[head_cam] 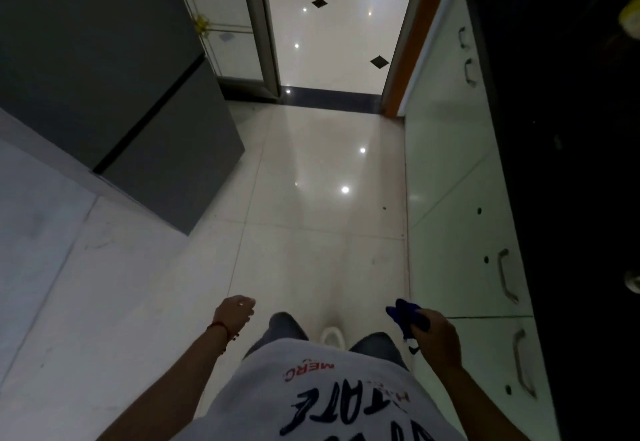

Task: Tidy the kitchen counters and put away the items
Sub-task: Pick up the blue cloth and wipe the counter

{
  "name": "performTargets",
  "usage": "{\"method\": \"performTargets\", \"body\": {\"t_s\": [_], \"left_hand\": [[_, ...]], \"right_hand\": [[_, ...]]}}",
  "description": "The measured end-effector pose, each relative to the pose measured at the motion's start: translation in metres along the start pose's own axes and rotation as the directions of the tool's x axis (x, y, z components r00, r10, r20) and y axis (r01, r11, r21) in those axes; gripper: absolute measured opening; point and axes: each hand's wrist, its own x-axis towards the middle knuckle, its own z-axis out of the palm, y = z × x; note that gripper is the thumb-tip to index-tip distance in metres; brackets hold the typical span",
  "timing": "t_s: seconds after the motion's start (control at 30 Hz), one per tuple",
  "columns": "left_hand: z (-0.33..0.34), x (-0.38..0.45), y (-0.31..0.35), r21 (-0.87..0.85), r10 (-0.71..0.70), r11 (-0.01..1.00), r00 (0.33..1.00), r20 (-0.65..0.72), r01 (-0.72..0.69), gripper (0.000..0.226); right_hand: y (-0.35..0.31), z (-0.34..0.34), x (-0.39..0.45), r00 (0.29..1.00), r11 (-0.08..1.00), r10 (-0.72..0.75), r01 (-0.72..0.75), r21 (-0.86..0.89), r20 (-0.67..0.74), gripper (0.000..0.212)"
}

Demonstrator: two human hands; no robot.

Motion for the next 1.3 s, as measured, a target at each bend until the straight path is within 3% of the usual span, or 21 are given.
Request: {"method": "performTargets", "body": {"t_s": [0.2,0.4,0.63,0.8,0.93,1.17,1.3], "left_hand": [[-0.035,0.068,0.047,-0.171,-0.137,0.976,0.991,-0.013,0.132,0.029],[-0.08,0.152,0.137,-0.147,-0.152,0.978,0.988,0.003,0.151,0.029],[-0.101,0.238,0.33,0.038,0.061,0.997,0.993,0.104,-0.065,0.028],[-0.069,0.269,0.453,0.116,0.209,0.964,0.953,0.22,-0.238,0.028],[-0.033,0.291,0.519,0.19,0.245,0.933,0.925,0.29,-0.307,0.031],[0.03,0.304,0.612,0.341,0.291,0.844,0.887,0.357,-0.414,0.031],[0.067,0.287,0.678,0.384,0.424,0.714,0.798,0.428,-0.585,0.029]], "right_hand": [[-0.092,-0.014,0.101,0.999,0.999,-0.002,0.001,0.04,0.036,0.01],[-0.157,-0.018,0.181,0.996,0.992,0.078,-0.074,0.104,-0.042,0.011],[-0.225,-0.033,0.241,0.963,0.958,0.208,-0.166,0.236,-0.169,0.012],[-0.244,-0.048,0.269,0.93,0.921,0.288,-0.204,0.333,-0.229,0.012],[-0.25,-0.069,0.303,0.904,0.896,0.331,-0.212,0.389,-0.269,0.011],[-0.269,-0.132,0.387,0.848,0.866,0.343,-0.12,0.485,-0.404,0.03],[-0.29,-0.182,0.422,0.795,0.886,0.296,-0.022,0.463,-0.529,0.034]]}}
